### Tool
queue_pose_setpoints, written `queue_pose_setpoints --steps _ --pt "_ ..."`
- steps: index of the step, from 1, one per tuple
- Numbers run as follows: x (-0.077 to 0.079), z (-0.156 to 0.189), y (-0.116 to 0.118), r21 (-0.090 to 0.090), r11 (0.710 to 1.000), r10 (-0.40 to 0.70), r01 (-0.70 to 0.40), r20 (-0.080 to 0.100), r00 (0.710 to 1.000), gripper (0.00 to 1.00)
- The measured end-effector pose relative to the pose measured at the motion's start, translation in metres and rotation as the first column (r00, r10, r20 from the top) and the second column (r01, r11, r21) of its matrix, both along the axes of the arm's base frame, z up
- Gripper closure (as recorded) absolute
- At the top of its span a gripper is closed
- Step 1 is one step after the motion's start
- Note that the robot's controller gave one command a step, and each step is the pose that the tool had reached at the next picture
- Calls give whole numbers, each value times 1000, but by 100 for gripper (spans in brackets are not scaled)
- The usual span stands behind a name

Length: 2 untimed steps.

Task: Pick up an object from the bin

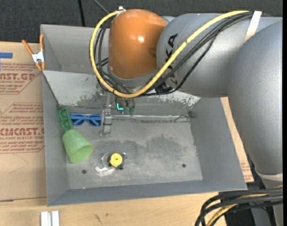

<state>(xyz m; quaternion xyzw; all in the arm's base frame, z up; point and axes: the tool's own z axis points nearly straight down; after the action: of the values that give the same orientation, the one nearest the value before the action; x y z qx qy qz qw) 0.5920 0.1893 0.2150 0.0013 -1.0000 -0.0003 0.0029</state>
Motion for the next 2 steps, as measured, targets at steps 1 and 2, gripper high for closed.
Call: queue_pose_setpoints --steps 1,2 --pt "-17 -138 20 -1 1000 -8 8 -2 1000 0" --pt "-14 -132 18 -1 1000 -10 10 5 1000 100"
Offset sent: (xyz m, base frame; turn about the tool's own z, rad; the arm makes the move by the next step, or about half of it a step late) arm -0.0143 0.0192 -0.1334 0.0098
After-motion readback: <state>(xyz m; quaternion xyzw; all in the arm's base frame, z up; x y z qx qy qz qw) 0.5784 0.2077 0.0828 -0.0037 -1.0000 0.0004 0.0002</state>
